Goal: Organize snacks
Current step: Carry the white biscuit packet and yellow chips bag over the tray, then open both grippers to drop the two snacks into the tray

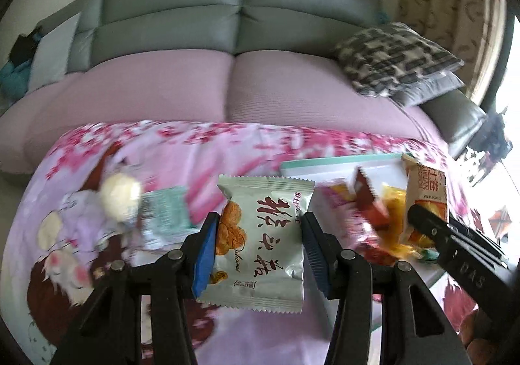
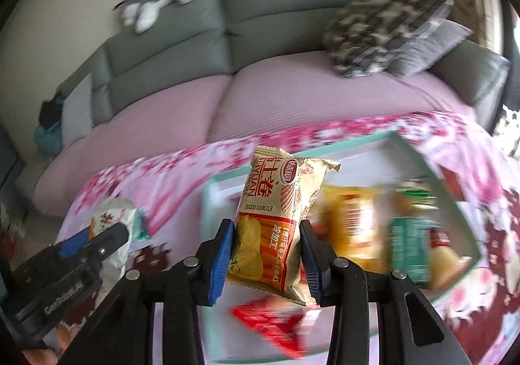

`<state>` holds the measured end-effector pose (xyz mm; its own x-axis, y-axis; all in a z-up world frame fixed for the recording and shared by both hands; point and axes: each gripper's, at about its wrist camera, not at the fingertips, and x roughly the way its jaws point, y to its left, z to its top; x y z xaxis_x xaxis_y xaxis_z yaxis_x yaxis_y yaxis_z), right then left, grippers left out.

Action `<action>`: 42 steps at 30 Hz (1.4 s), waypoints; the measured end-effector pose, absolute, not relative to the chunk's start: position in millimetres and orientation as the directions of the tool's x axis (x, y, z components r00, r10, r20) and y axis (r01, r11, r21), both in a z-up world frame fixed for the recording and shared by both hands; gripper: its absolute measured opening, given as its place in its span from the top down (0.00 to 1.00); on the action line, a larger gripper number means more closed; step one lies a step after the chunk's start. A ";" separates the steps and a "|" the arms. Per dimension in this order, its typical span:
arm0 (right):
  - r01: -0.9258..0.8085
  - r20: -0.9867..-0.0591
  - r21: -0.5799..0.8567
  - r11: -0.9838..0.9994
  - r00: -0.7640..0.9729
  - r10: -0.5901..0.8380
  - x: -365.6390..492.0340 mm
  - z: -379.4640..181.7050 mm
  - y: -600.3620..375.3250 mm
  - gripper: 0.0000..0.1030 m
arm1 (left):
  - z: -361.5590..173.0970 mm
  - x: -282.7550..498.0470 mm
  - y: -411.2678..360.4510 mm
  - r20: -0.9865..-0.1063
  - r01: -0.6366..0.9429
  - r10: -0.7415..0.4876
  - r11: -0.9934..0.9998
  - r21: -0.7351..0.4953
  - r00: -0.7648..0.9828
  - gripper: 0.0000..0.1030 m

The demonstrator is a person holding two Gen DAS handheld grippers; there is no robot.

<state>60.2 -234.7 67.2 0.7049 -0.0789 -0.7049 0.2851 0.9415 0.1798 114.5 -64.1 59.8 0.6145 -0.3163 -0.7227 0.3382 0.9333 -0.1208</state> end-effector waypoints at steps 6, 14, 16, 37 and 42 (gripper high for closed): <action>0.402 -0.710 0.177 0.898 0.684 -0.166 41.1 66.5 -289.4 0.59 | 61.5 101.0 -122.3 -0.715 0.453 -0.376 0.886 -0.093 0.589 0.49; 0.490 -0.747 0.183 0.853 0.633 -0.203 23.5 50.5 -339.7 0.58 | 47.0 96.9 -174.7 -0.728 0.525 -0.387 0.850 -0.044 0.566 0.49; 0.494 -0.752 0.188 0.849 0.628 -0.199 22.7 47.5 -346.1 0.58 | 44.8 97.3 -181.1 -0.729 0.526 -0.385 0.850 -0.040 0.566 0.49; 0.479 -0.778 0.114 0.871 0.588 -0.222 32.6 39.9 -342.5 0.21 | 42.5 117.0 -153.7 -0.753 0.337 -0.219 0.941 0.004 0.621 0.10; 0.467 -0.784 0.084 0.880 0.576 -0.231 36.6 38.4 -338.0 0.09 | 32.4 130.1 -133.3 -0.771 0.239 -0.132 0.971 0.027 0.623 0.05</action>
